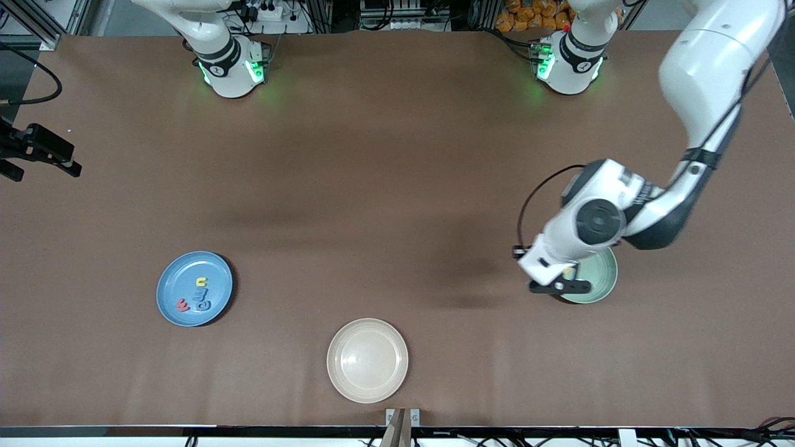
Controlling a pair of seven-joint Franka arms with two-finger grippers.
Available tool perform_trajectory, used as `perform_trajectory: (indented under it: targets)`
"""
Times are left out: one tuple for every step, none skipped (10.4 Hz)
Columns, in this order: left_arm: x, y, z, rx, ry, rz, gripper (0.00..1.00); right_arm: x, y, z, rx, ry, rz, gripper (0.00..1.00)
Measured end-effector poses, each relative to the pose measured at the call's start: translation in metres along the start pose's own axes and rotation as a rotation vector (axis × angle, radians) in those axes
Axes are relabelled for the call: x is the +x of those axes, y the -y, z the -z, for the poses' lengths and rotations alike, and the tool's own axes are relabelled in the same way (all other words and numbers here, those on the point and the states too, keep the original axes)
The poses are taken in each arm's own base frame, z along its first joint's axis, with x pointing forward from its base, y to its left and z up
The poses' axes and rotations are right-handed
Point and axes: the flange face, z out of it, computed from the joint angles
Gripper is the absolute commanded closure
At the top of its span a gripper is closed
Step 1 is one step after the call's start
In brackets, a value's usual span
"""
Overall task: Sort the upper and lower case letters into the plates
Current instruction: 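Carry the teal R with the left gripper over the green plate, then open the left gripper to drop the R in the green plate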
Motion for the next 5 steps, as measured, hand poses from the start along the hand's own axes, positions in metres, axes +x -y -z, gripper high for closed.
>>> perform_trajectory:
  targets:
    - [0.0, 0.048, -0.01, -0.009, 0.024, -0.039, 0.8, 0.0, 0.002, 0.0, 0.001, 0.001, 0.003, 0.0]
    - [-0.003, 0.087, -0.02, -0.02, 0.045, -0.058, 0.79, 0.0, 0.002, 0.0, 0.001, 0.001, 0.004, 0.0]
    - [-0.007, 0.109, -0.028, -0.027, 0.053, -0.07, 0.73, 0.0, 0.002, 0.0, 0.001, 0.004, 0.004, 0.0]
    - [-0.009, 0.114, -0.032, -0.022, 0.047, -0.08, 0.68, -0.002, 0.002, 0.0, 0.002, 0.012, 0.004, 0.0]
    - [-0.009, 0.111, -0.035, -0.017, 0.035, -0.093, 0.32, -0.004, 0.002, 0.002, 0.003, 0.017, 0.004, 0.0]
